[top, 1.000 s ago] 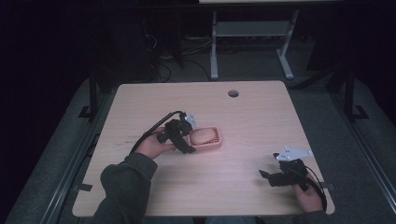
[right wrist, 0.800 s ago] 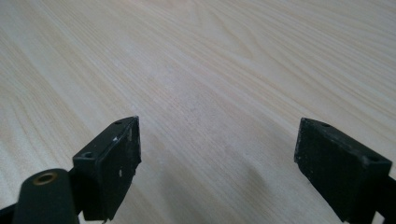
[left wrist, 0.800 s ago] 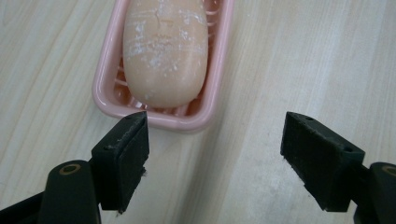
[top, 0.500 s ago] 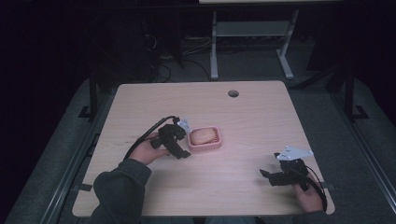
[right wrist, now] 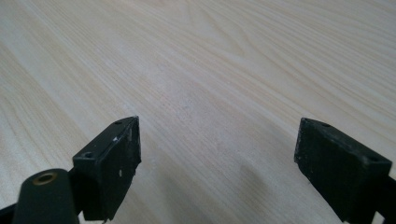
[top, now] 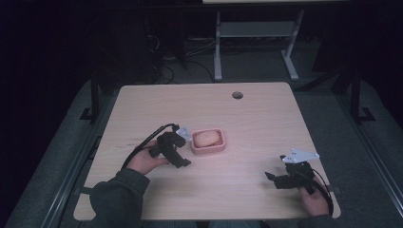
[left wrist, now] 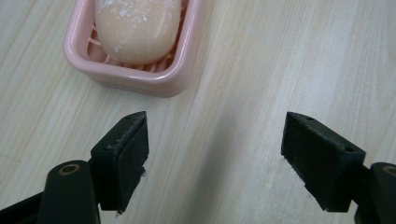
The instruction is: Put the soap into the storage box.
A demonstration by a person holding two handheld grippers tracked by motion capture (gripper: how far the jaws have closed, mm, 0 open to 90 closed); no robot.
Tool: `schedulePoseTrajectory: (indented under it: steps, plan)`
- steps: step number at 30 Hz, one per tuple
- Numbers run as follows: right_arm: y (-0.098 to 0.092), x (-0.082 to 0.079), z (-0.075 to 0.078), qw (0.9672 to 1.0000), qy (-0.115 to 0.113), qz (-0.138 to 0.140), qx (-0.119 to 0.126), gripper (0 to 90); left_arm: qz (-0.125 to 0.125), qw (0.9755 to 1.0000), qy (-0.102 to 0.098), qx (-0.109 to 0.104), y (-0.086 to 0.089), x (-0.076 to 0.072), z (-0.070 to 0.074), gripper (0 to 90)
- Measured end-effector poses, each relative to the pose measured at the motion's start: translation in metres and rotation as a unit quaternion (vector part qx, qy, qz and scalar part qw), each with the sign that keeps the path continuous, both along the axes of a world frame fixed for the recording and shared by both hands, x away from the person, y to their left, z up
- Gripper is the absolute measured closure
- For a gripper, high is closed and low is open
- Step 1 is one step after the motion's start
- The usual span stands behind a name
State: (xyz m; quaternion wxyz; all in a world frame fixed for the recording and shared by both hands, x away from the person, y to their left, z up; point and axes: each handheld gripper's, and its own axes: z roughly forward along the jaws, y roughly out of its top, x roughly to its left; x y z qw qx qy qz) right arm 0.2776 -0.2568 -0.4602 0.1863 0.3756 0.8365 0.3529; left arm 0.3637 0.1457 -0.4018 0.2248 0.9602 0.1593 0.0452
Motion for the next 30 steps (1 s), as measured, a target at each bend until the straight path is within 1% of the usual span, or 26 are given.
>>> schedulePoseTrajectory:
  steps: [2, 6, 8, 20, 25, 27, 30]
  plan:
    - [-0.001, 0.0, 0.0, 1.0, -0.001, 0.0, 0.0, 14.2, 0.003, 1.0, 0.002, -0.006, 0.002, -0.002, 0.0, 23.2]
    - [-0.001, 0.0, 0.0, 1.0, 0.003, -0.003, 0.0, 14.2, 0.005, 1.0, -0.002, -0.007, 0.005, -0.007, -0.001, 23.2]
    - [-0.001, 0.0, 0.0, 1.0, 0.002, -0.003, 0.0, 14.1, 0.003, 0.9999, 0.001, -0.01, 0.007, -0.009, -0.002, 23.2]
    - [-0.002, 0.0, -0.002, 1.0, 0.006, -0.008, -0.002, 14.1, 0.009, 0.9999, 0.007, -0.01, 0.02, -0.022, -0.009, 23.2]
    - [-0.002, 0.001, -0.002, 0.9999, 0.006, -0.01, -0.004, 14.1, 0.015, 0.9997, 0.011, -0.013, 0.029, -0.027, -0.012, 23.2]
    - [-0.003, 0.001, -0.002, 0.9999, 0.007, -0.01, -0.004, 14.2, 0.014, 0.9998, 0.01, -0.008, 0.033, -0.029, -0.014, 23.3]
    - [-0.003, 0.001, -0.003, 0.9999, 0.007, -0.01, -0.004, 14.2, 0.02, 0.9996, 0.014, -0.012, 0.038, -0.032, -0.016, 23.3]
